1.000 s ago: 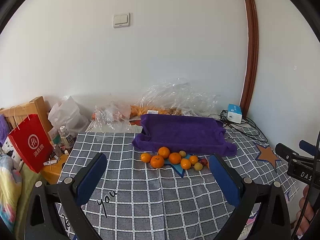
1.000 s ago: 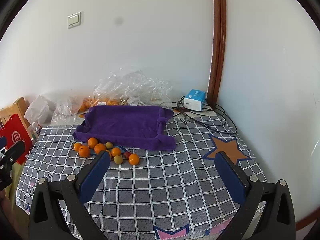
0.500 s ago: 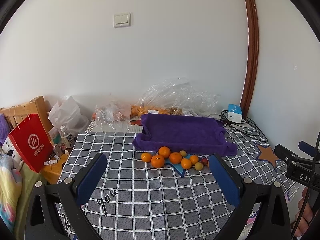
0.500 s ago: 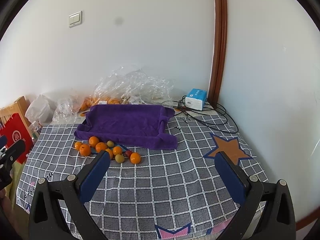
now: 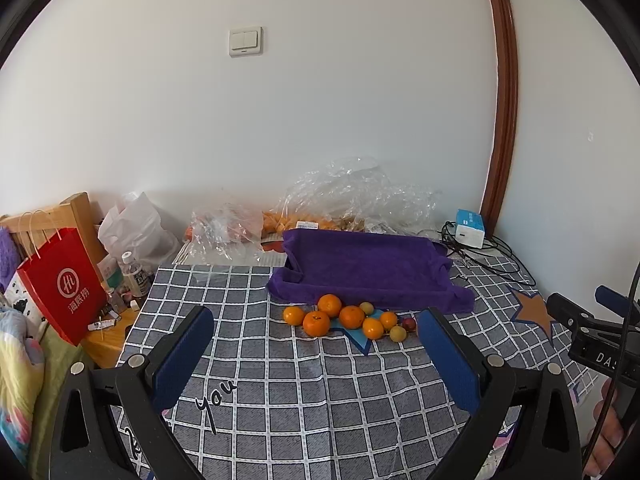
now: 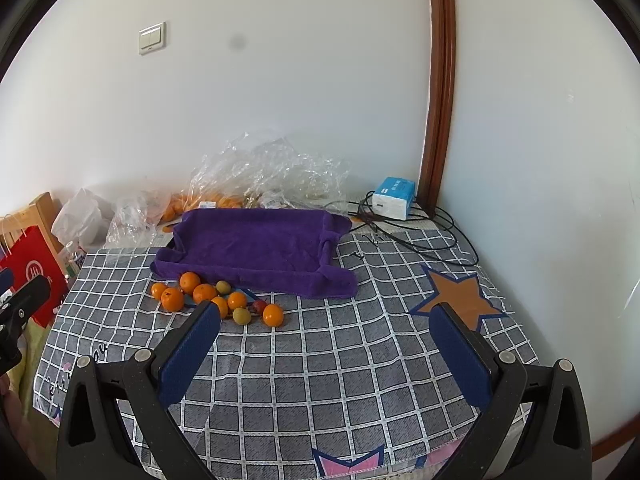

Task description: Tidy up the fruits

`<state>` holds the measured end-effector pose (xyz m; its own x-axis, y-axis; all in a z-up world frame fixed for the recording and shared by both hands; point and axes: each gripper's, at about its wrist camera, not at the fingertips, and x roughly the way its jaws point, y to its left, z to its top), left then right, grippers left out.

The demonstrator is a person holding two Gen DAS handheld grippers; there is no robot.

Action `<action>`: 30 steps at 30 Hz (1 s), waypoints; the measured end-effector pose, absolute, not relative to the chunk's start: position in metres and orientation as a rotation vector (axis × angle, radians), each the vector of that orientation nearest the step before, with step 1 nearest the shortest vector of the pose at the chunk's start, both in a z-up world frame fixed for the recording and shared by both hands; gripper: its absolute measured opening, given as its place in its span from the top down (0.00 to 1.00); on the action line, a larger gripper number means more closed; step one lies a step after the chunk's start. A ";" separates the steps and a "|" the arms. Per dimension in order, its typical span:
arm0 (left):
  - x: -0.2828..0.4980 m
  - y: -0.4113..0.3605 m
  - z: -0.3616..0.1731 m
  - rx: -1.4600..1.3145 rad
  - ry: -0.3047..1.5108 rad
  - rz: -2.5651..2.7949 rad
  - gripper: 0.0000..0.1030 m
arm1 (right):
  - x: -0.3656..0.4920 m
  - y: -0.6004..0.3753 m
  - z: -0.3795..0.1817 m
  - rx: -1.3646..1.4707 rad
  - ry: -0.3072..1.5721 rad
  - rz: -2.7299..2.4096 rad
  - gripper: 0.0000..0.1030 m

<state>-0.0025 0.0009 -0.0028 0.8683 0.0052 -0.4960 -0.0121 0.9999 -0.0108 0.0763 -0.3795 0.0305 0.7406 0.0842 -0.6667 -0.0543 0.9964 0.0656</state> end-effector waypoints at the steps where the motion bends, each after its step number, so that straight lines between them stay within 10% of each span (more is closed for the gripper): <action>1: -0.003 0.001 -0.003 -0.014 0.519 0.009 0.00 | 0.076 -0.380 0.031 0.045 0.733 0.076 0.00; 30: -0.004 0.005 -0.001 -0.019 0.518 0.010 0.00 | 0.075 -0.382 0.026 0.066 0.739 0.079 0.00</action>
<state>-0.0043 0.0052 -0.0010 0.8686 0.0043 -0.4956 -0.0141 0.9998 -0.0159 0.0755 -0.3824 0.0263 0.7364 0.0950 -0.6699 -0.0484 0.9950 0.0879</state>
